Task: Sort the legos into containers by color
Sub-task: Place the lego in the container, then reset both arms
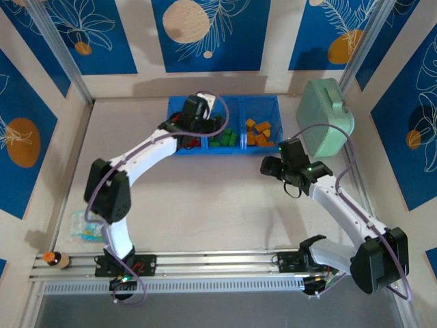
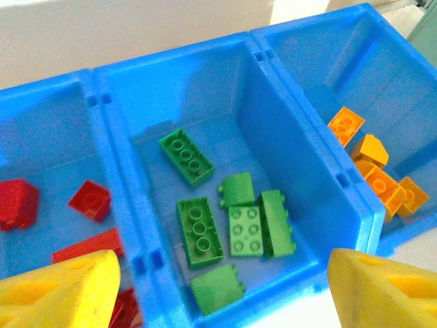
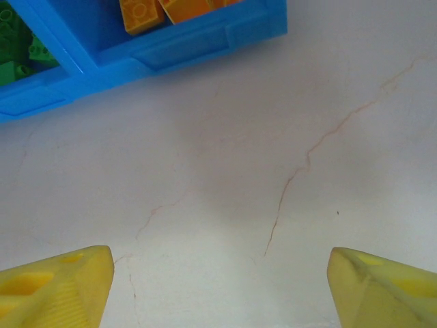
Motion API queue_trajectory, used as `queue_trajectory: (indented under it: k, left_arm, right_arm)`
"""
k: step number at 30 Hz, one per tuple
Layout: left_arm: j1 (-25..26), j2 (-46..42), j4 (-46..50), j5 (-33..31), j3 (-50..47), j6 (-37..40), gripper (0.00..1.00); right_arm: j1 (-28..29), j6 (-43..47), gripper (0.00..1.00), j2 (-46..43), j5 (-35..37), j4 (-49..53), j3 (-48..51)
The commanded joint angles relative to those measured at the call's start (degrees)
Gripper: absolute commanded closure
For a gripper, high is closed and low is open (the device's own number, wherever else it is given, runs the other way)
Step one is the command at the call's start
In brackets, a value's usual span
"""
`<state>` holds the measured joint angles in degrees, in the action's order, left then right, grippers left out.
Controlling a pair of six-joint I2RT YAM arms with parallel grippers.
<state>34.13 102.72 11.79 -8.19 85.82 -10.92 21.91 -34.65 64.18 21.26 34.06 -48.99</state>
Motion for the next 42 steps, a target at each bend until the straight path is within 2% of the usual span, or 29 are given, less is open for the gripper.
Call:
queue_trajectory:
  k: [1,7,8,12,16,18,23,25,33,36,37,40,42]
  left_arm:
    - [-0.08,-8.89,-9.23,-4.48,-9.23,2.19,0.2]
    - [-0.05,-24.83,-16.57,-13.56,-28.06,6.07,0.18]
    - [-0.04,-27.48,-17.69,-15.54,-31.32,6.78,0.18]
    - [-0.11,-36.37,-21.29,-23.31,-42.5,8.51,0.12]
    - [-0.05,-42.66,-26.11,-30.27,-53.5,10.21,0.05]
    - [-0.1,-43.68,-28.08,-32.42,-57.38,10.97,0.0]
    - [-0.04,-44.01,-27.06,-40.58,-61.59,9.01,0.0]
    - [-0.09,-44.98,-23.78,-42.05,-61.15,7.88,0.0]
    - [-0.05,-50.8,-27.19,-50.07,-65.17,10.48,0.0]
    - [-0.09,-52.01,-32.2,-51.38,-68.78,14.52,0.0]
    - [-0.2,-51.47,-36.74,-52.17,-71.47,15.63,0.0]
    - [-0.13,-49.62,-43.13,-53.13,-76.49,14.75,0.0]
    - [0.04,-50.59,-40.32,-50.97,-76.15,14.06,0.0]
  right_arm:
    - [1.42,5.75,0.18,-3.38,2.68,-2.6,-3.21]
    - [1.91,9.36,0.17,-12.99,7.28,-12.41,3.41]
    - [2.06,10.75,0.0,-14.9,7.74,-15.12,6.06]
    - [2.43,15.81,0.01,-23.34,9.17,-26.31,17.15]
    - [2.43,18.26,0.01,-29.64,12.01,-28.4,24.36]
    - [2.43,18.77,0.01,-31.41,12.95,-27.02,26.55]
    - [2.79,17.54,0.01,-35.06,18.76,-19.04,27.87]
    - [2.95,19.81,0.01,-36.85,20.36,-18.92,29.32]
    - [4.43,19.32,0.01,-40.87,22.47,-20.83,36.19]
    - [4.13,19.28,0.01,-40.75,22.88,-22.3,37.11]
    - [3.87,19.39,0.01,-40.64,22.48,-22.64,37.14]
    - [2.52,18.95,0.01,-40.04,21.7,-22.55,36.95]
    - [1.62,18.66,0.01,-39.41,21.15,-22.79,36.78]
